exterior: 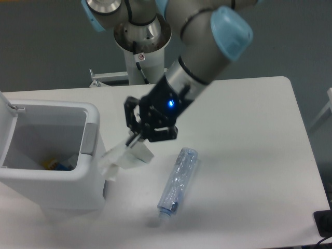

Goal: Place the trash in the trash can
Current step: 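Lift the held bag and carry it over the white trash bin, then open the gripper to drop the bag into the bin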

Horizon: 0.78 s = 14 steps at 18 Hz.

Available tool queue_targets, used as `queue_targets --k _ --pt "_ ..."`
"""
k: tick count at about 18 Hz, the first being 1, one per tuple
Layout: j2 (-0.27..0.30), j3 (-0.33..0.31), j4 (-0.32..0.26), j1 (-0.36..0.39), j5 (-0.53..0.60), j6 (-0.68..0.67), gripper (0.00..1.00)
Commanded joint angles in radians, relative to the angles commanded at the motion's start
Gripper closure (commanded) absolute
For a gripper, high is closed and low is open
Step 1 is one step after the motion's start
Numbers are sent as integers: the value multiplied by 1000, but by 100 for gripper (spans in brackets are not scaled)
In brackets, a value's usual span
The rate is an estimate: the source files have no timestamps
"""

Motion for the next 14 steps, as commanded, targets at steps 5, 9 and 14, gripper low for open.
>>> queue_targets --k 5,9,14 --pt "31 -28 3 -87 9 -15 100" --pt "31 -64 26 -170 14 -15 100" --pt "9 -81 144 -201 14 -17 1"
